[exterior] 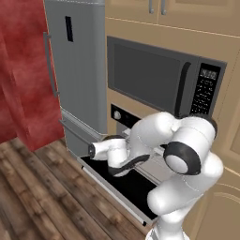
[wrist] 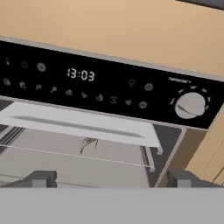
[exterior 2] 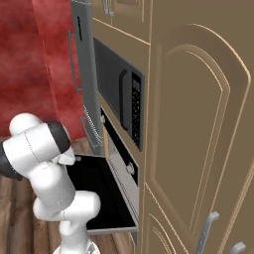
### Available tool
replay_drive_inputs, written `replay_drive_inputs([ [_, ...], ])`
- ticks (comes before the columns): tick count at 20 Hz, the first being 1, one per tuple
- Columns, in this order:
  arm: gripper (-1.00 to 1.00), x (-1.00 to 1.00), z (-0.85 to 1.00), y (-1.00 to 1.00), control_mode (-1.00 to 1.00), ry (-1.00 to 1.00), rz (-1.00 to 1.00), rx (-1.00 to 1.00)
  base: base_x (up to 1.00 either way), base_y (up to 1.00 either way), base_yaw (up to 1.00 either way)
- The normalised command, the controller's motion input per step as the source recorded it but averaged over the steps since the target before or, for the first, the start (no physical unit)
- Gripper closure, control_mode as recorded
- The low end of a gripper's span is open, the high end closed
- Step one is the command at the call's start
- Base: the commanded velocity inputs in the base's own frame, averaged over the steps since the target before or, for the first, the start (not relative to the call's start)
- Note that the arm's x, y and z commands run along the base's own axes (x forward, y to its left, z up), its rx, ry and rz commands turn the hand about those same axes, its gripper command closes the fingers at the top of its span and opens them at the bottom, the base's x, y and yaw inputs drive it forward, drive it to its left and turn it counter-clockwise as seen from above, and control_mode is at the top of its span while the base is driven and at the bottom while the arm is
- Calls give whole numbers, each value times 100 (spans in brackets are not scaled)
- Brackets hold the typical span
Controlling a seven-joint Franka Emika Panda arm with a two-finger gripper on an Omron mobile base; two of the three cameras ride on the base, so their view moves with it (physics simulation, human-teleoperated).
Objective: Place the fish on the bottom rack of the oven, and slide the tray back inside. Close the oven door.
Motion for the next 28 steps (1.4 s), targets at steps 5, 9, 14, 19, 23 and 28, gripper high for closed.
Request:
replay_drive_inputs([
  [5, -100, -100, 20, 87, -100, -6, -7, -5, 0, 0, 0],
  [9, -100, -89, 5, 91, -100, -1, -12, -4, 0, 0, 0],
  [14, -100, -88, 0, 97, -100, -8, -12, -6, 0, 0, 0],
  [19, -100, -92, 0, 84, -100, -21, -9, -6, 0, 0, 0],
  [23, -100, -89, -21, 52, -100, -30, -3, -5, 0, 0, 0],
  [28, -100, -76, -49, 10, -100, -36, 0, -2, 0, 0, 0],
])
